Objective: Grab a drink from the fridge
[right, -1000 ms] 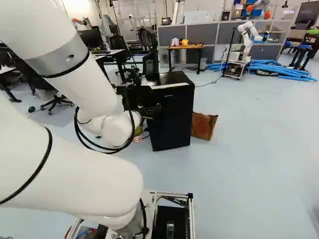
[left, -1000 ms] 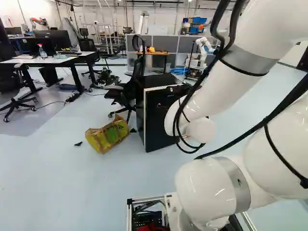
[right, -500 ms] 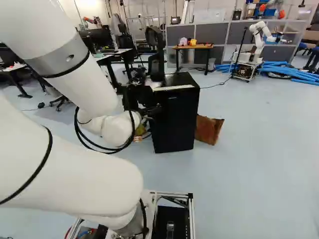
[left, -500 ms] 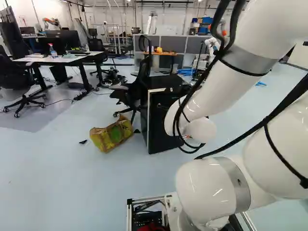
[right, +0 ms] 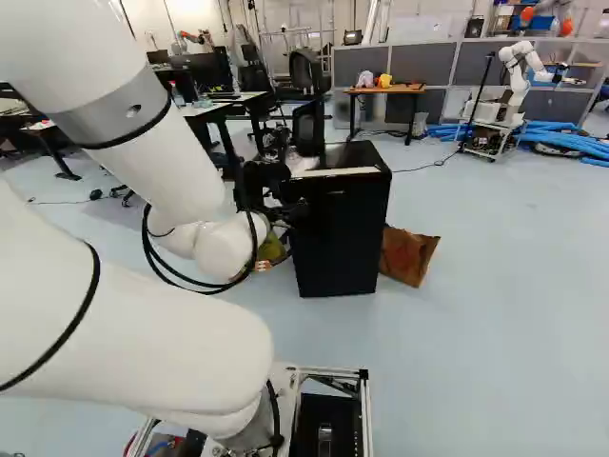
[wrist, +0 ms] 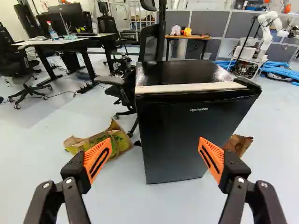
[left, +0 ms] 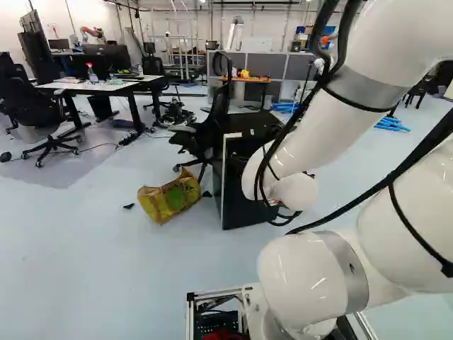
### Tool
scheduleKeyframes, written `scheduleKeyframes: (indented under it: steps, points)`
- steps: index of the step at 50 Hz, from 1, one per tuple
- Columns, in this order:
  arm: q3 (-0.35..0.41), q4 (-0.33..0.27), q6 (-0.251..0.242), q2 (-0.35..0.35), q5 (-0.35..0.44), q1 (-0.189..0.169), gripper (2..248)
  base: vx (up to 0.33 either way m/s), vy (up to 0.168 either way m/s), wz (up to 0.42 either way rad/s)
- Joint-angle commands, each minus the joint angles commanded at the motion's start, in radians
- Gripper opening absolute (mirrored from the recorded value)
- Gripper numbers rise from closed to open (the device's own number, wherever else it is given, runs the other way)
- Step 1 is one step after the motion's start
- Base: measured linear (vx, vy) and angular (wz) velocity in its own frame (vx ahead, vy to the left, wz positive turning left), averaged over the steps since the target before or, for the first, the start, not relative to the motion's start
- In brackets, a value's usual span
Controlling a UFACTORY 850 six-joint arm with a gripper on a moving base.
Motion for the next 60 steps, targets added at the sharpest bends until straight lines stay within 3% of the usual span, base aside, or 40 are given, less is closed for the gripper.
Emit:
scheduleKeyframes:
  steps: [25,60]
  points:
    - [0.0,0.0,0.0,0.0,0.0,0.0,247,0.053,-0.025,0.123]
    - [0.0,0.0,0.0,0.0,0.0,0.0,247,0.049,-0.033,-0.001]
